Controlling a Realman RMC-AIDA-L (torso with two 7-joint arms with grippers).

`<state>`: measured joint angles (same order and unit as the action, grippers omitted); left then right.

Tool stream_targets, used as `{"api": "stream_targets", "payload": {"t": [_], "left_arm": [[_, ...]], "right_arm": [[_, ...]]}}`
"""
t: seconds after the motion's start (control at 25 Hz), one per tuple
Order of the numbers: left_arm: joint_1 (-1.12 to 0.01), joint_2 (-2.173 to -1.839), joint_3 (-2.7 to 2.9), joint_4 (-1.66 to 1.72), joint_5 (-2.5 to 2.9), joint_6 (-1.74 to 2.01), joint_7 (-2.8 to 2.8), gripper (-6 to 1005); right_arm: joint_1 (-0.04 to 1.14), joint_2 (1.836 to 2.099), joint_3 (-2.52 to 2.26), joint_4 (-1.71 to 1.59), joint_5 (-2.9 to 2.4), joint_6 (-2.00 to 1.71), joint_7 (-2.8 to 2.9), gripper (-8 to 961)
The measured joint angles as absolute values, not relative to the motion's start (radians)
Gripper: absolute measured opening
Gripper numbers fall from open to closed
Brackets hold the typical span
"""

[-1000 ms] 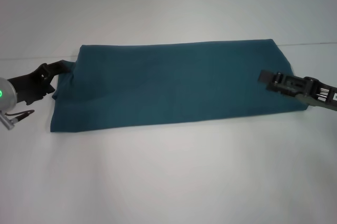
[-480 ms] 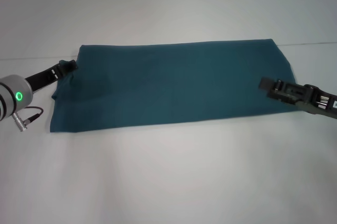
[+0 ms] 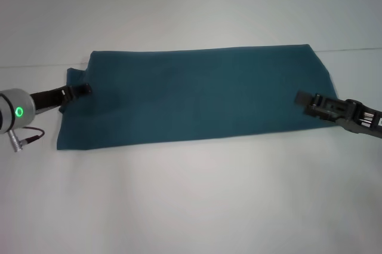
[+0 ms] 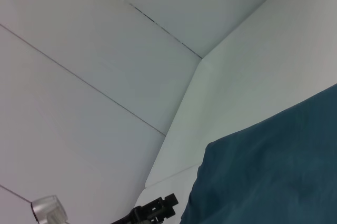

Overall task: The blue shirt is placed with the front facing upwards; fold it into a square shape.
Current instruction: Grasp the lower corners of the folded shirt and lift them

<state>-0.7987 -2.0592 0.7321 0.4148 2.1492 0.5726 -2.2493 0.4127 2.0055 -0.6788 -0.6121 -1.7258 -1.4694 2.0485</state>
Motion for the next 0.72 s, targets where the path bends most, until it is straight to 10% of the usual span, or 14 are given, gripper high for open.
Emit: {"api": "stream_targets", "payload": {"t": [0.72], "left_arm": [[-0.859, -2.056, 0.809, 0.404, 2.360, 0.499, -2.365, 724]], "right_arm": [[0.409, 2.000, -0.680, -0.610, -1.726, -1.470, 2.051, 858]]}}
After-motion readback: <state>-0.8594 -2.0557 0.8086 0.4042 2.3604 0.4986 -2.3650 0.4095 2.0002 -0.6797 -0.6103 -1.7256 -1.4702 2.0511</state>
